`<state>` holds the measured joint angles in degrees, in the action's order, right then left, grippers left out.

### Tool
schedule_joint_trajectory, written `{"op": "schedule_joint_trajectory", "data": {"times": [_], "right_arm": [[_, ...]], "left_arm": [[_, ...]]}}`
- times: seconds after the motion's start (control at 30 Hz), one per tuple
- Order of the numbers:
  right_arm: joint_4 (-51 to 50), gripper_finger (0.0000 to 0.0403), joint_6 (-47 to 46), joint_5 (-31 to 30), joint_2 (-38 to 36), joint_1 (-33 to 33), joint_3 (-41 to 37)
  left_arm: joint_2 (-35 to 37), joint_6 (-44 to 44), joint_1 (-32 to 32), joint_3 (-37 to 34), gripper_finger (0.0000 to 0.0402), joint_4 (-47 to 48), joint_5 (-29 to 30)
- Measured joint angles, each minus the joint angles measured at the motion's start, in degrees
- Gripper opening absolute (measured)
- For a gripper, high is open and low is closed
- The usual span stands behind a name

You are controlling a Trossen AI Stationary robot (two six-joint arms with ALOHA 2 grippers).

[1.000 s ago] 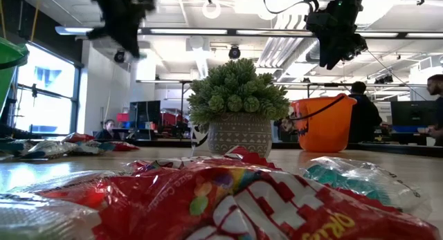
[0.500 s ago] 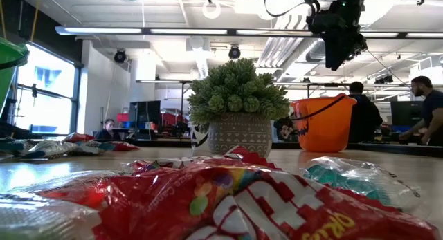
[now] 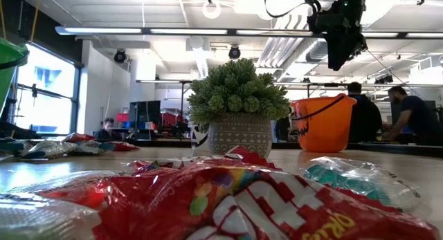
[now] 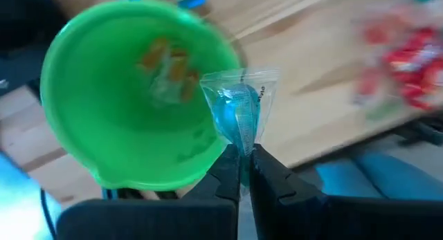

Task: Sort candy
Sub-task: Put the blue gummy into the green bucket, then put the orange gummy into the green bucket

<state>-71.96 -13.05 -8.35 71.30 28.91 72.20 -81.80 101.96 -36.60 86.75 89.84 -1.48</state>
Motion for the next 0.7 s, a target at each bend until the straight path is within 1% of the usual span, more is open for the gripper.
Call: {"op": "schedule_joint_trajectory", "data": {"times": [0.13, 0.2, 0.3, 0.47, 0.7], "right_arm": [[0.19, 0.0144, 0.08, 0.01, 0.01, 0.0, 0.02], [0.21, 0.0144, 0.08, 0.01, 0.01, 0.0, 0.02], [0.22, 0.0144, 0.08, 0.01, 0.01, 0.0, 0.0], [0.22, 0.0144, 0.08, 0.01, 0.01, 0.0, 0.01], [0.2, 0.0144, 0.14, 0.01, 0.01, 0.0, 0.0]], "left_arm": [[0.14, 4.2, -3.18, -7.11, 0.0001, 0.33, -1.39], [0.0, 5.27, -3.87, -10.72, 0.0003, 0.23, -2.04], [0.09, 5.39, -4.0, -14.23, 0.0013, 0.29, -1.85], [0.09, 3.14, -3.98, -15.82, 0.0042, 0.22, -4.15], [0.11, -1.19, -3.37, -15.8, 0.009, 0.18, -2.4]]}}
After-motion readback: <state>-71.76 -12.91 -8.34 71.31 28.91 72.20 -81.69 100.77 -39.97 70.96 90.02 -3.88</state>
